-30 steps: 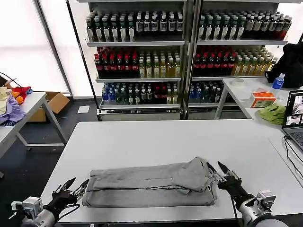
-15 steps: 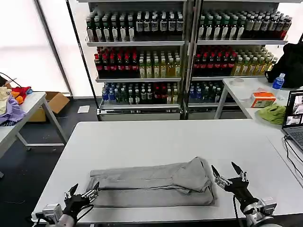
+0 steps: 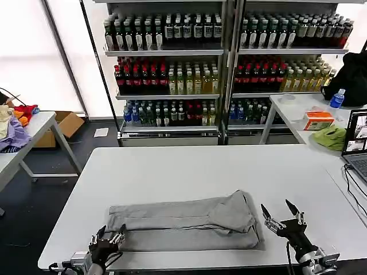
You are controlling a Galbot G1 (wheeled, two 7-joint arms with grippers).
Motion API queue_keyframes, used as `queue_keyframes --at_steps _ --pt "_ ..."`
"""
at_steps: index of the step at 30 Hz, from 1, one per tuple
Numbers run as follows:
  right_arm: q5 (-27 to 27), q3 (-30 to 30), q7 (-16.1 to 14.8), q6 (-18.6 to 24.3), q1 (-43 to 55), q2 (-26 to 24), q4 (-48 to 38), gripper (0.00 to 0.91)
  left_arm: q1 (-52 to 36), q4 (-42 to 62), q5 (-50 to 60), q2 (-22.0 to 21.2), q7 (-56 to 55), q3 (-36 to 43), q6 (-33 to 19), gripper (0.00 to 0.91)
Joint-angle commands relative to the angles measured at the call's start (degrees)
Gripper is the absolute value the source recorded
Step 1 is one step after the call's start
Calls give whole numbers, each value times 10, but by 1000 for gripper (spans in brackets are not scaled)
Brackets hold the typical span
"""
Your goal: Fold and organize the clothes.
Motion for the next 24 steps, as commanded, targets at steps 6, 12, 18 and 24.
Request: queue_keyframes --at_steps 6,12,18,24 --pt "21 4 4 10 -11 4 7 907 1 13 13 -4 66 -4 -21 0" --pt "34 12 4 10 -13 -4 15 907 -5 13 -14 2 72 -27 -18 10" --pt "38 15 6 11 -13 -8 18 907 -10 -9 -65 30 127 -162 -5 10" --pt "40 9 10 9 -6 -10 21 907 -21 12 -72 121 197 -321 14 0"
